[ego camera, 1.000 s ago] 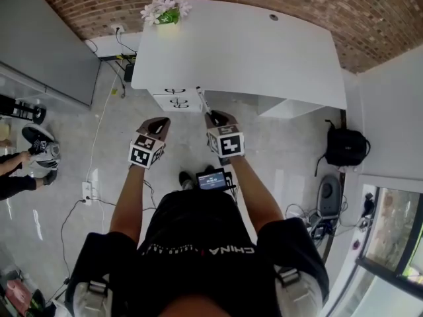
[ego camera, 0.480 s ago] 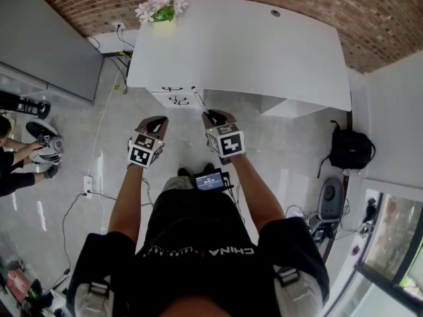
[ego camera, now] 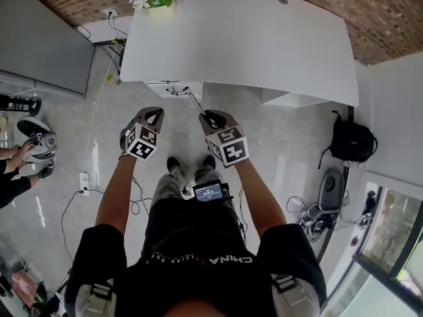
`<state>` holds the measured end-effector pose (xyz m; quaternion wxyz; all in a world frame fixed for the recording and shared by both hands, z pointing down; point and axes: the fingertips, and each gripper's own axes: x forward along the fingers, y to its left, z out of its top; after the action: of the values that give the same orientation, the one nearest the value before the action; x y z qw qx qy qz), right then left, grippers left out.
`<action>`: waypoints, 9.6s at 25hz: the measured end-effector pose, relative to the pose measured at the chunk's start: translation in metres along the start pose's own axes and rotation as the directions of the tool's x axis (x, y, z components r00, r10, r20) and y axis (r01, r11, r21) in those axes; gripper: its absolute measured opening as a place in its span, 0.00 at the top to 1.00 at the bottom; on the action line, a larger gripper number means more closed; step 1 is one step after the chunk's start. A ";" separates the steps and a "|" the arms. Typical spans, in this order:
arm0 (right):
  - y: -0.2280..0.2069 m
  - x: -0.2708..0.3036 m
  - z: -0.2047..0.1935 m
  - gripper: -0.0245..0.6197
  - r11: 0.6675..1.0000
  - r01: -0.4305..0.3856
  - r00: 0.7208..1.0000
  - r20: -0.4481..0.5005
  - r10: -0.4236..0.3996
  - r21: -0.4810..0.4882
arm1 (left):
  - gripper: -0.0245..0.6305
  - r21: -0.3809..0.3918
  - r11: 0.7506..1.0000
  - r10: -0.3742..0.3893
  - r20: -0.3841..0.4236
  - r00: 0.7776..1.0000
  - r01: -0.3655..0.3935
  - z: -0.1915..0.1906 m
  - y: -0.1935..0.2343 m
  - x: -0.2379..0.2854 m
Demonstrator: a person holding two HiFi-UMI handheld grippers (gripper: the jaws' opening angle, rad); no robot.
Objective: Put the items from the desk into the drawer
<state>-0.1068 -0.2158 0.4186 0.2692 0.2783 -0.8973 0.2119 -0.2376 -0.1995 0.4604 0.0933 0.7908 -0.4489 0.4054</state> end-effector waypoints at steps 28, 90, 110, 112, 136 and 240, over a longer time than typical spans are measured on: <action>-0.064 0.214 -0.134 0.85 0.981 -0.051 0.994 0.087 0.068 -0.187 | 0.83 0.427 0.893 0.117 0.075 0.990 -0.138 -0.134 0.080 0.266; -0.056 0.186 -0.152 0.85 0.870 -0.176 0.954 0.137 0.266 -0.460 | 0.91 0.608 0.785 0.117 0.049 0.992 -0.123 -0.193 0.003 0.259; -0.054 0.223 -0.129 0.85 0.835 -0.229 0.961 0.018 0.274 -0.500 | 0.91 0.609 0.775 0.167 0.062 0.984 -0.170 -0.232 -0.031 0.259; -0.051 0.233 -0.128 0.85 0.829 -0.243 0.961 -0.007 0.278 -0.504 | 0.91 0.608 0.773 0.173 0.069 0.982 -0.179 -0.234 -0.034 0.260; -0.019 0.359 -0.163 0.85 0.788 -0.411 0.876 -0.438 0.203 -0.459 | 0.91 0.626 0.734 0.220 0.148 0.964 -0.263 -0.249 -0.040 0.267; -0.064 0.217 -0.100 0.93 0.898 0.070 0.944 0.319 0.080 -0.434 | 0.91 0.561 0.826 -0.007 -0.067 0.998 0.043 -0.182 0.009 0.256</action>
<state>-0.1829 -0.2943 0.6398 0.1709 0.2394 -0.9547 -0.0445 -0.2778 -0.2743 0.7632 -0.1244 0.7761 -0.2961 0.5427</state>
